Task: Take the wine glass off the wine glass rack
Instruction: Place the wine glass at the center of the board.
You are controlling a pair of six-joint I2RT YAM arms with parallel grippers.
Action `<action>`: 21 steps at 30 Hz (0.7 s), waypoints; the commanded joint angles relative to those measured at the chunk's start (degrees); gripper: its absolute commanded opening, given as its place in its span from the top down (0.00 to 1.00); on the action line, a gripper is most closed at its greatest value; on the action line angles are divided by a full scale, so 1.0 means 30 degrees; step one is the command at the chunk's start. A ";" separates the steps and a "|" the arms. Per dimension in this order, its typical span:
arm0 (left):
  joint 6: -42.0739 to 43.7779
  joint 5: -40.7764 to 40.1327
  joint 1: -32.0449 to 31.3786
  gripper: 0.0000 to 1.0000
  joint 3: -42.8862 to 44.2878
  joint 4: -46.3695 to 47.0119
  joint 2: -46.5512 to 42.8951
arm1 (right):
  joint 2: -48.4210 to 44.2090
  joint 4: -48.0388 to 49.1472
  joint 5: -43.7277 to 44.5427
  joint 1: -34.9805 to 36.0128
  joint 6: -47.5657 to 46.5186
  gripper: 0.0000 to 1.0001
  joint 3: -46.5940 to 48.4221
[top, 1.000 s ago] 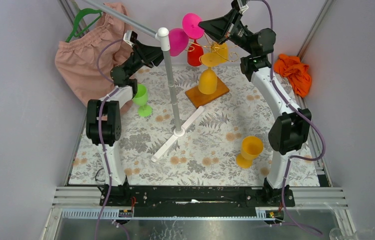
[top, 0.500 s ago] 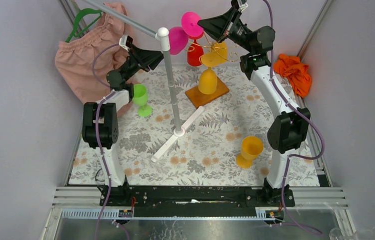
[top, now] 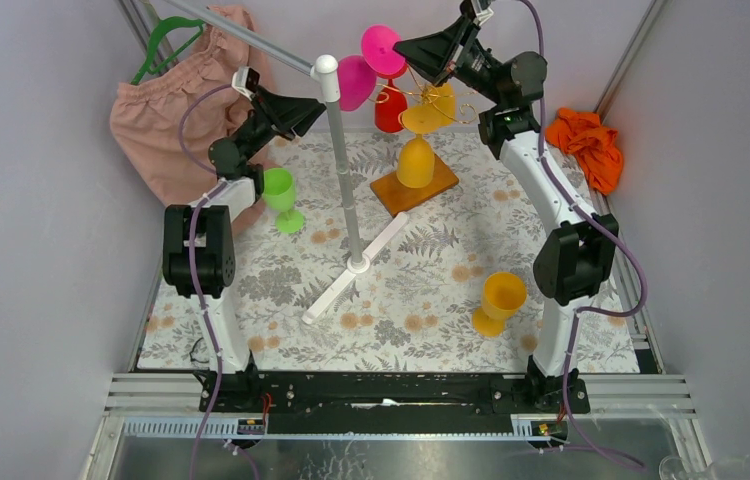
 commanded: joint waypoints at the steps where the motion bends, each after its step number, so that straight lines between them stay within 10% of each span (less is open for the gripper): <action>1: 0.0250 -0.0093 -0.0178 0.58 0.0864 0.1637 -0.0263 | 0.0071 0.0524 -0.0100 0.0180 -0.0057 1.00 0.0850; 21: 0.0175 -0.0697 -0.1571 0.62 0.1853 0.1657 -0.0578 | 0.0644 0.4496 -0.0956 0.0508 0.3926 1.00 0.0053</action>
